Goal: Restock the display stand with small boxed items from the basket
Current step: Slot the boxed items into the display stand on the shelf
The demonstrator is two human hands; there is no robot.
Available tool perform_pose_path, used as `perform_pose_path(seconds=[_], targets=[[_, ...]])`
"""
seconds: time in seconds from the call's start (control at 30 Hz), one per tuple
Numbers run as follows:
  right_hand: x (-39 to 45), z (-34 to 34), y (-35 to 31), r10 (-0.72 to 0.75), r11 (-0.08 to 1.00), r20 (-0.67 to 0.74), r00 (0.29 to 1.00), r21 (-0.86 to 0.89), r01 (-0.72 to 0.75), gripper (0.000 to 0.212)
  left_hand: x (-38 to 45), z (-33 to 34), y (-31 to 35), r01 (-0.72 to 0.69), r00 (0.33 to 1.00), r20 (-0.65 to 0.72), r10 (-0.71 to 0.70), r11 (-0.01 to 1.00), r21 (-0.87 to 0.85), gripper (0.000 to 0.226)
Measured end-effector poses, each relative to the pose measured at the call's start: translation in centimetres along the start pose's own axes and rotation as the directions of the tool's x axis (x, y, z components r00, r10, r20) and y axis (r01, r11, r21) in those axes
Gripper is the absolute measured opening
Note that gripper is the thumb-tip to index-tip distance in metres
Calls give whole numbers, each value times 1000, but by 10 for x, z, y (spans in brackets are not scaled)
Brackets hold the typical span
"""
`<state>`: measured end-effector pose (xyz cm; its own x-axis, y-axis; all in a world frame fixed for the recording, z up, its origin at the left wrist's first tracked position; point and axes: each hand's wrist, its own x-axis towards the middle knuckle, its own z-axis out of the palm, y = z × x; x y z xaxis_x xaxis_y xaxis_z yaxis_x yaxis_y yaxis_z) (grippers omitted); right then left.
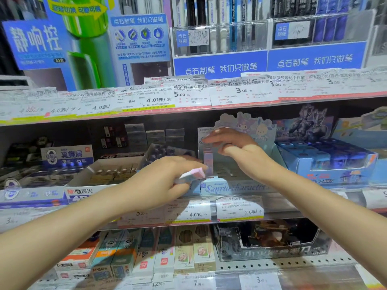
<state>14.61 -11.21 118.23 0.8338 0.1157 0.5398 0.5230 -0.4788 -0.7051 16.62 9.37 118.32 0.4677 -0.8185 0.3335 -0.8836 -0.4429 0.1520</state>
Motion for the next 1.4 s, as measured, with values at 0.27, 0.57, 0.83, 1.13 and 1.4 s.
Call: perform_pose_path(seconds=[0.27, 0.57, 0.83, 1.13, 1.4], targets=[[-31, 7, -53, -98, 981, 83, 992, 179, 82, 24, 4, -6, 30, 205, 979, 120, -166, 790, -578, 11], [-35, 0, -53, -3, 992, 100, 995, 127, -10, 4, 4, 0, 39, 343, 939, 285, -191, 543, -767, 16], [-37, -6, -50, 51, 986, 52, 997, 154, -59, 6, -6, 10, 34, 371, 917, 327, -228, 189, -909, 35], [-38, 8, -42, 47, 969, -114, 992, 246, -18, 15, -4, 16, 35, 201, 931, 135, -338, 167, -965, 23], [-20, -2, -29, 96, 965, -289, 952, 261, -18, 36, -2, 18, 17, 44, 935, -315, -162, 935, -352, 13]])
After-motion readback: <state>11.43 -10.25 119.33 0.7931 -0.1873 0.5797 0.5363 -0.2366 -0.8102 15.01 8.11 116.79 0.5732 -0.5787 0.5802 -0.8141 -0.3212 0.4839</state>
